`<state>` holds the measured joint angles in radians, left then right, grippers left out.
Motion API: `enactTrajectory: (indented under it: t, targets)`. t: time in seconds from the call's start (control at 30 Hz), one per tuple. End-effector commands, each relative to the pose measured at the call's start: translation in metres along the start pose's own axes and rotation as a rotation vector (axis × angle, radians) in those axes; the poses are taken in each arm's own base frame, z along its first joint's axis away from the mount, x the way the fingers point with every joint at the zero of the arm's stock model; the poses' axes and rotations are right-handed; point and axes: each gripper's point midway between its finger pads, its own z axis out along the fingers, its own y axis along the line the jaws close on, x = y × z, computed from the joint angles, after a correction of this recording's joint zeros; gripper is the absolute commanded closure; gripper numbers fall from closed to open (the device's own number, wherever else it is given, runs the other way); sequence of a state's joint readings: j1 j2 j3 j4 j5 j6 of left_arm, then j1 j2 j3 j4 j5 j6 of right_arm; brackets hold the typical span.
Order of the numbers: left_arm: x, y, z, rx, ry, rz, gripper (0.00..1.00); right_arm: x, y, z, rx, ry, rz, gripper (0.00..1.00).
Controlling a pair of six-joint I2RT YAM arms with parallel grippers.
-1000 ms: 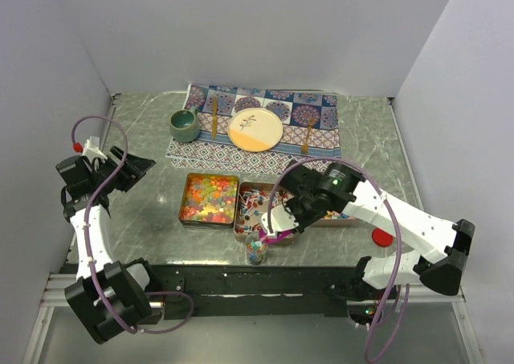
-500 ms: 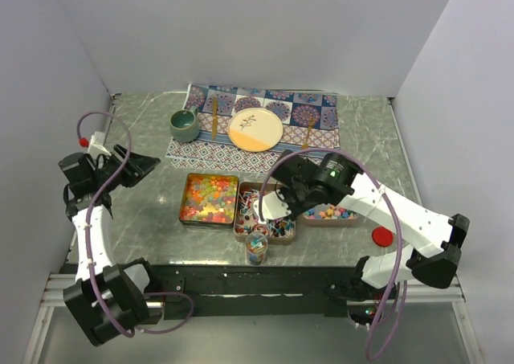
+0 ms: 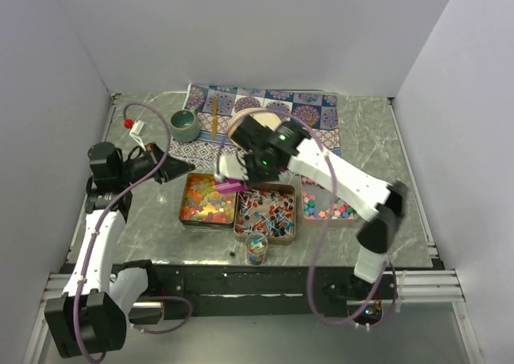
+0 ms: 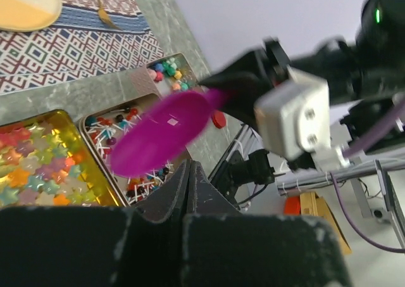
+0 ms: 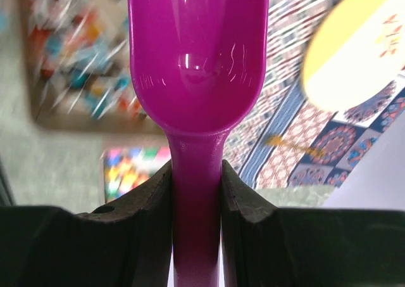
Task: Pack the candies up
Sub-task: Adjust the spatula.
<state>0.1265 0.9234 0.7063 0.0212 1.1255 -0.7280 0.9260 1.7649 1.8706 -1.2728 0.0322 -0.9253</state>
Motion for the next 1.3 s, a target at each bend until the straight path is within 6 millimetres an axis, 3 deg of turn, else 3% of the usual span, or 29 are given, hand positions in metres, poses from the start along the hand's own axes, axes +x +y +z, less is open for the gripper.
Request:
enactTrajectory:
  t: [0.0,0.13,0.17,0.23,0.27,0.37,0.47,0.53,0.6,0.7,0.77,0.87,0.9,1.0,1.07,1.13,1.27]
  targets:
    - [0.006,-0.008,0.009,0.067,0.038,0.040,0.99,-0.037,-0.043,-0.003,0.080,-0.102,0.105,1.00]
    - [0.014,0.015,0.019,0.032,0.081,-0.013,0.99,-0.067,-0.065,-0.012,0.121,-0.197,0.125,1.00]
    - [0.019,0.029,0.022,-0.001,0.102,-0.067,0.99,-0.077,-0.073,-0.023,0.148,-0.242,0.123,1.00]
    - [0.021,0.045,0.026,-0.036,0.108,-0.094,0.99,-0.097,-0.067,-0.039,0.115,-0.355,0.085,1.00]
    - [0.023,0.055,0.030,-0.043,0.120,-0.124,0.99,-0.103,-0.070,-0.056,0.148,-0.413,0.082,1.00]
    - [0.023,0.069,0.037,-0.047,0.125,-0.169,0.99,-0.117,-0.069,-0.086,0.197,-0.565,0.083,1.00]
    - [0.010,0.064,0.041,-0.018,0.125,-0.172,0.99,-0.115,-0.074,-0.097,0.234,-0.592,0.115,1.00]
    - [-0.014,0.045,0.038,0.008,0.107,-0.110,0.94,-0.102,-0.076,-0.082,0.226,-0.521,0.091,1.00]
    - [-0.040,0.025,0.027,0.002,0.054,0.010,0.82,-0.074,-0.073,-0.047,0.152,-0.389,0.097,1.00]
    - [-0.044,0.033,0.011,-0.166,0.028,-0.012,0.63,-0.036,-0.060,-0.010,0.032,-0.185,0.030,1.00]
    - [-0.026,0.060,-0.003,-0.352,0.046,-0.111,0.61,-0.018,-0.051,0.009,-0.047,-0.094,-0.036,1.00]
    - [0.004,0.100,-0.032,-0.585,0.006,-0.278,0.67,0.006,-0.057,0.031,-0.035,0.086,-0.125,1.00]
    - [0.020,0.119,-0.047,-0.660,-0.026,-0.388,0.78,0.008,-0.061,0.033,-0.024,0.116,-0.143,1.00]
    - [0.055,0.147,-0.074,-0.817,-0.052,-0.509,0.97,0.011,-0.074,0.037,0.017,0.229,-0.214,1.00]
    - [0.065,0.152,-0.082,-0.871,-0.074,-0.526,0.99,0.011,-0.078,0.039,0.034,0.280,-0.254,1.00]
    - [0.079,0.156,-0.081,-0.895,-0.081,-0.550,0.99,0.019,-0.070,0.043,0.009,0.338,-0.300,1.00]
    - [0.077,0.156,-0.078,-0.917,-0.128,-0.562,0.99,0.030,-0.066,0.043,0.012,0.464,-0.385,1.00]
